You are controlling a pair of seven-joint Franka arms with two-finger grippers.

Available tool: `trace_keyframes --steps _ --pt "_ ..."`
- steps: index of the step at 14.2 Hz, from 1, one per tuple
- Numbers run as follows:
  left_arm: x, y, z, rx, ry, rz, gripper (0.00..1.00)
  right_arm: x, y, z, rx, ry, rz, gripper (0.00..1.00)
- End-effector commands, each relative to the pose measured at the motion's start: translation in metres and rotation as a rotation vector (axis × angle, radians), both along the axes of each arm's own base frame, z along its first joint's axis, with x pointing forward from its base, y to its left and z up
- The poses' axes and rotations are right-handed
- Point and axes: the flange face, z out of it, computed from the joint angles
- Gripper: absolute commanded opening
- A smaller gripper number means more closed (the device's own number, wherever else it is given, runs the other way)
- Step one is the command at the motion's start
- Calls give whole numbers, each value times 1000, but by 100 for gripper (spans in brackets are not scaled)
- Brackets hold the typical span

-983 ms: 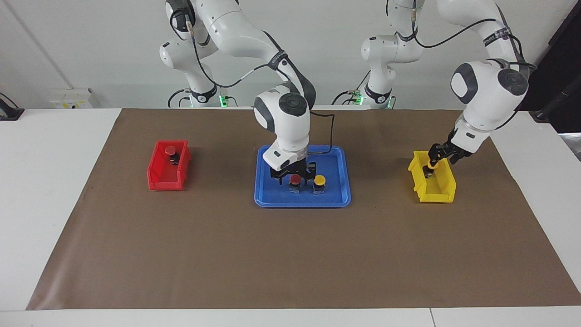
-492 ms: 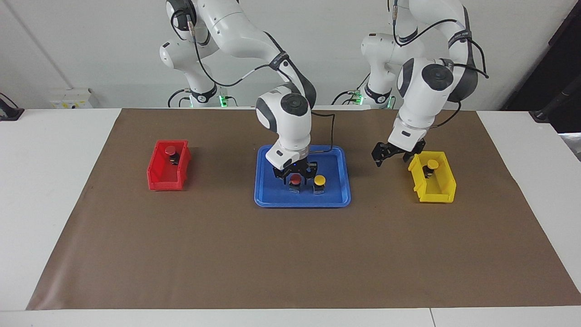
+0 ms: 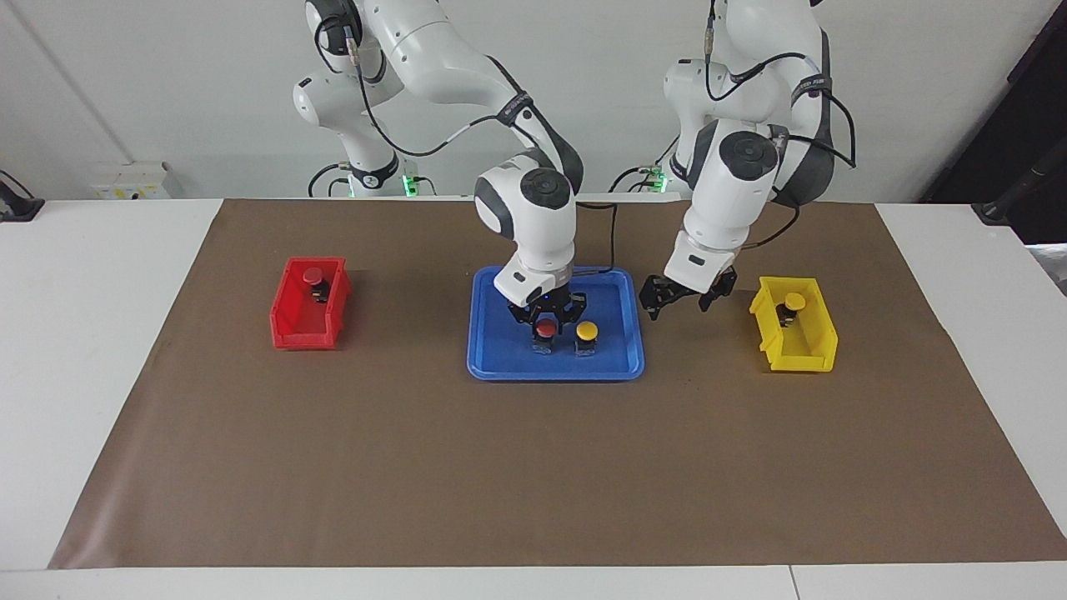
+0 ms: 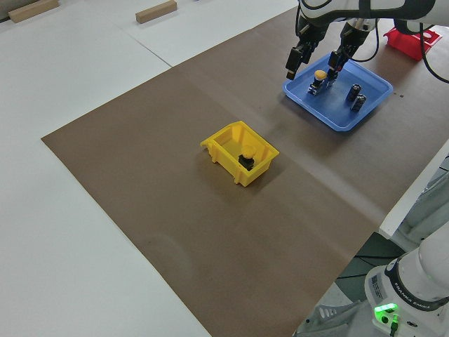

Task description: Sort red and yellow buttons by color

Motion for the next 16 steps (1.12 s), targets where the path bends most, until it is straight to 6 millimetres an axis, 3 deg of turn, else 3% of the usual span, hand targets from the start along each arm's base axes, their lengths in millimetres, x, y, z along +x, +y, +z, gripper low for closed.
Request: trace_keyframes --steps 1,2,4,5,7,9,12,13,16 --pt "11 -19 -6 -2 1 22 100 1 -8 11 22 -8 -15 14" --pt "12 -20 -6 -5 -1 21 100 3 -10 15 18 -3 -18 13" --pt "11 -22 -7 -8 -6 25 100 21 -50 48 13 2 -20 13" --pt "9 -29 -8 -19 -18 30 100 31 -89 80 13 3 -1 13" --pt "3 -49 -20 -33 -3 28 100 30 -162 129 -5 46 36 13" --pt "-6 -73 -32 -37 -7 41 100 11 -247 148 -8 84 74 13" --pt "-26 -109 -59 -5 21 31 99 -28 -368 141 34 53 161 13" --pt "-29 -115 -64 -1 24 32 99 -37 -396 131 62 43 164 13" --pt "-29 -126 -73 -10 8 46 97 -39 -444 116 63 28 173 13"
